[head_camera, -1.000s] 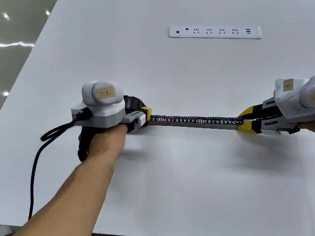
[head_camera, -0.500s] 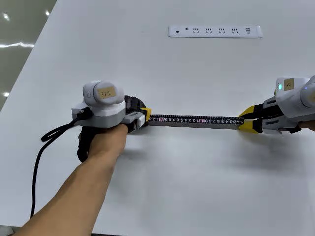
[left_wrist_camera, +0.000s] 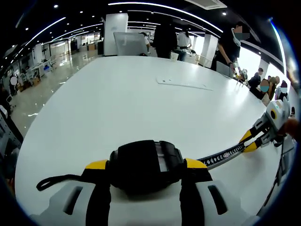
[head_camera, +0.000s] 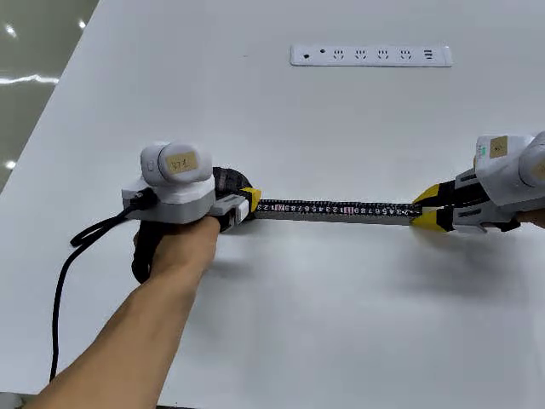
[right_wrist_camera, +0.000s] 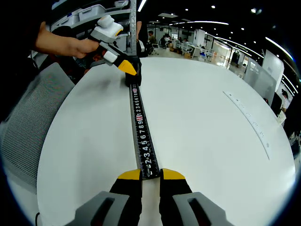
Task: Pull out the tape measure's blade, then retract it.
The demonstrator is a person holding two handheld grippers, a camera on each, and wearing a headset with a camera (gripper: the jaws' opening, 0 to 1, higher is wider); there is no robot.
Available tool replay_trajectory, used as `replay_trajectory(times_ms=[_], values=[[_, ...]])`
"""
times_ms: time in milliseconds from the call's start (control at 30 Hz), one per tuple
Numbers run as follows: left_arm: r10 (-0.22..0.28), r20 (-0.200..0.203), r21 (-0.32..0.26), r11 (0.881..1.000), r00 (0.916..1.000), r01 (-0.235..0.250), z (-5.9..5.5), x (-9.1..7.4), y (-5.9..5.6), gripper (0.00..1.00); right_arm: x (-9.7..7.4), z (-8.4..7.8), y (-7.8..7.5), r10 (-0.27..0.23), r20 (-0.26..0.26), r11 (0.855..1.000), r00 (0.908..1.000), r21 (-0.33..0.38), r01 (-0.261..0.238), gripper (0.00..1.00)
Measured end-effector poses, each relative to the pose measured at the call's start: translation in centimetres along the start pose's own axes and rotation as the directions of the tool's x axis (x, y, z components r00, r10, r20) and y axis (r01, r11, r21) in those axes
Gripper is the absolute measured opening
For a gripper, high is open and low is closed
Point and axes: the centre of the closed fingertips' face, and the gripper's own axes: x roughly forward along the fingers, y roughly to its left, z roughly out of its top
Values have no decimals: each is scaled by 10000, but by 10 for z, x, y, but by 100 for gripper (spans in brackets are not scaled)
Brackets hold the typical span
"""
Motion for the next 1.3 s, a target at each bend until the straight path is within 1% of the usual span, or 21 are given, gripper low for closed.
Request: replay_trajectory(times_ms=[833, 1300], values=[[-119, -47, -87, 9999, 9999, 119, 0, -1, 1, 54, 1, 0, 0, 38, -40, 10000, 10000, 21, -38, 9], [-240, -71, -153, 9996, 9997, 238, 0, -2, 2, 54, 7, 9, 4, 171, 21, 9998, 9999, -35, -171, 10]])
